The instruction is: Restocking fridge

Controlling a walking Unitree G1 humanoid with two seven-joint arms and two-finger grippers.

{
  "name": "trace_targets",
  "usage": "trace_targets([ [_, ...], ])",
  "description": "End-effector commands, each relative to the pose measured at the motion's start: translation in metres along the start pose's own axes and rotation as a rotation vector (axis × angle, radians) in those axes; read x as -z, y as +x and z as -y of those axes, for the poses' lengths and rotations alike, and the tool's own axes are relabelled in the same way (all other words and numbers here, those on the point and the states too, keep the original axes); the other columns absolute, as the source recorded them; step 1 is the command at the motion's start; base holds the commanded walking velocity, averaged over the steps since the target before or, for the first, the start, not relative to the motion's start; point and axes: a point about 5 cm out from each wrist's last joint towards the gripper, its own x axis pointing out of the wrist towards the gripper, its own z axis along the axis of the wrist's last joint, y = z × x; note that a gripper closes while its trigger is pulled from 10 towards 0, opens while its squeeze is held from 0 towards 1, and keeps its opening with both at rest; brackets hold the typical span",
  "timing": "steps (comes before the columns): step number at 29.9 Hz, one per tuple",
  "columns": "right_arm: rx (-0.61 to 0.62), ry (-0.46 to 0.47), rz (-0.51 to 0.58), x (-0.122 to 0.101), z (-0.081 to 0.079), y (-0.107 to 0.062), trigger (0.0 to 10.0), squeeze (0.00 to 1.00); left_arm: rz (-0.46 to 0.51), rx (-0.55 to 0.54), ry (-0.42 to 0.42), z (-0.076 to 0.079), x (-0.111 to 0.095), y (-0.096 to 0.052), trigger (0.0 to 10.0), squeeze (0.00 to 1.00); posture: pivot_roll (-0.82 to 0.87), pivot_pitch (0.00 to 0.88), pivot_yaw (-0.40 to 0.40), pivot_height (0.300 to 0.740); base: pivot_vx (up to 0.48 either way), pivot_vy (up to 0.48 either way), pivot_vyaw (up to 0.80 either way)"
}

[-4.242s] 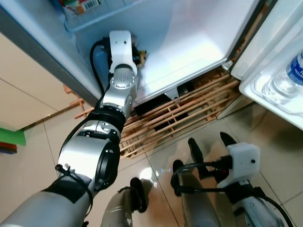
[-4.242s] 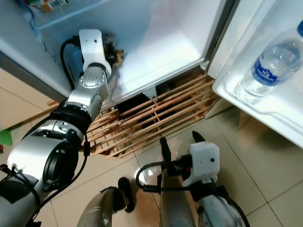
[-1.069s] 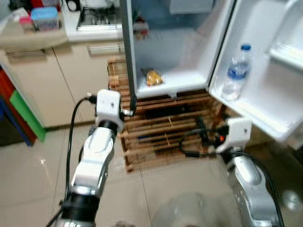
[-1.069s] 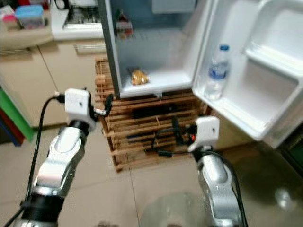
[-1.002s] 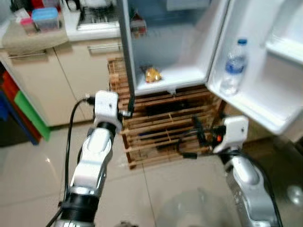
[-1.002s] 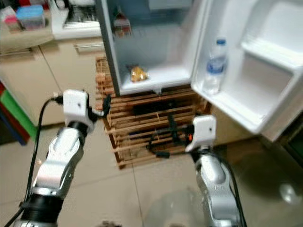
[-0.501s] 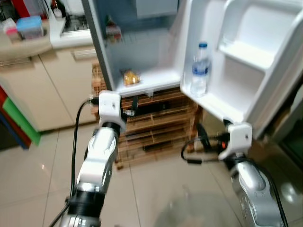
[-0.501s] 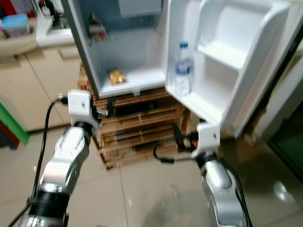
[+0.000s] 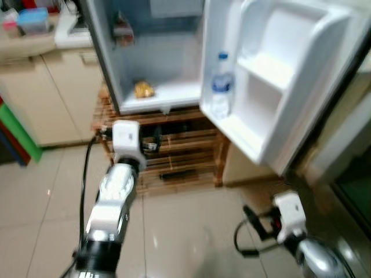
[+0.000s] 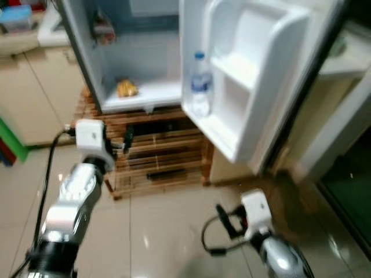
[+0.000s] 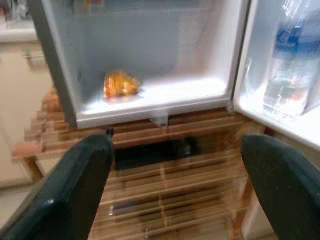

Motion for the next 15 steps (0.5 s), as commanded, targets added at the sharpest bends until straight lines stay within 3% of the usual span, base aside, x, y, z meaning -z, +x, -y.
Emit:
trace_targets([
  [1,0.22,-0.05,-0.053,-0.004,0.03,0.003,10.0,0.0,-0.128,-0.054,0.019,-0.012,0.019,0.001,10.0,0.0,-0.19,0.04,0.035,0.74,0.0,0.0,0.0],
  [3,0.48,-0.06,-0.043,-0.017,0.065,0.001,10.0,0.0,-0.214,-0.057,0.035,-0.014,0.032,0.002,10.0,0.0,-0.19,0.038,0.038,0.74,0.0,0.0,0.0],
  [5,0.646,-0.09,0.106,-0.056,0.091,-0.003,10.0,0.0,-0.283,0.014,0.061,-0.005,0.041,0.002,10.0,0.0,-0.19,0.033,0.044,0.74,0.0,0.0,0.0],
  [6,0.646,-0.09,0.106,-0.056,0.091,-0.003,10.0,0.0,-0.283,0.014,0.061,-0.005,0.041,0.002,10.0,0.0,-0.19,0.033,0.044,0.74,0.0,0.0,0.0],
  [7,0.692,-0.132,0.224,-0.086,0.096,-0.002,10.0,0.0,-0.339,0.074,0.085,0.001,0.049,0.001,10.0,0.0,-0.19,0.03,0.045,0.74,0.0,0.0,0.0],
  [8,0.716,-0.157,0.276,-0.101,0.099,-0.002,10.0,0.0,-0.404,0.139,0.123,0.007,0.058,-0.001,10.0,0.0,-0.19,0.029,0.044,0.74,0.0,0.0,0.0],
  [9,0.716,-0.157,0.276,-0.101,0.099,-0.002,10.0,0.0,-0.404,0.139,0.123,0.007,0.058,-0.001,10.0,0.0,-0.19,0.029,0.044,0.74,0.0,0.0,0.0],
  [12,0.784,-0.186,0.366,-0.133,0.108,0.002,10.0,0.0,-0.56,0.27,0.2,0.016,0.081,-0.011,10.0,0.0,-0.18,0.025,0.043,0.74,0.0,0.0,0.0],
  [15,0.831,-0.159,0.4,-0.155,0.119,0.008,10.0,0.0,-0.601,0.301,0.238,0.014,0.087,-0.013,10.0,0.0,-0.18,0.018,0.038,0.74,0.0,0.0,0.0],
])
